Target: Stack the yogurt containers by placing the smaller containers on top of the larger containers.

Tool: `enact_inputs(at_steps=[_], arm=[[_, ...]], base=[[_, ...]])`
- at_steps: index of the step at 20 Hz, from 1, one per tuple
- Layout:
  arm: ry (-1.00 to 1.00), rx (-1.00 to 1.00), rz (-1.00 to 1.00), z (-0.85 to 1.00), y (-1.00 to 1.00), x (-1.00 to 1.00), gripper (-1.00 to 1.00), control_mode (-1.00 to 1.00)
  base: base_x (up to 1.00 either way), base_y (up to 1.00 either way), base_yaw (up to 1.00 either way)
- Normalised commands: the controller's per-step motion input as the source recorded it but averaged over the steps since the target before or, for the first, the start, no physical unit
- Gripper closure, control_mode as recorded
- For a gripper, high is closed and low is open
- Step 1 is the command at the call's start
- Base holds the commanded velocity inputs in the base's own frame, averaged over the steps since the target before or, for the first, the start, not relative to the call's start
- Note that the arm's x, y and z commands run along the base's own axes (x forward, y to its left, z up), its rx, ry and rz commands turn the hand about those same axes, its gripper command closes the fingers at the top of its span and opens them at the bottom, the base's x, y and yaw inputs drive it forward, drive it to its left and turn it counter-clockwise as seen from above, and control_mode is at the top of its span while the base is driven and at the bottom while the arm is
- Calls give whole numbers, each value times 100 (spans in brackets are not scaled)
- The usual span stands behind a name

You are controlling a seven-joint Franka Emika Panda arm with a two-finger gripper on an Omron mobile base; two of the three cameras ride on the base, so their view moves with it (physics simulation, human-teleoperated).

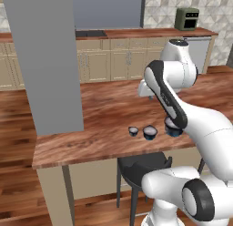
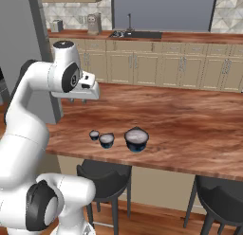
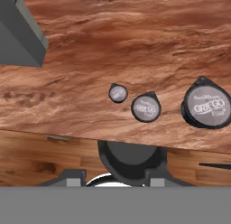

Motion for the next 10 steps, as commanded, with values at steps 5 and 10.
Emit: enact_inputs(at_steps=[5, 10], arm=[[0, -7, 4, -13, 0, -5, -100, -100], [0, -20, 3, -17, 0, -17, -100, -100]], base=[[0, 0, 0], [0, 0, 0]])
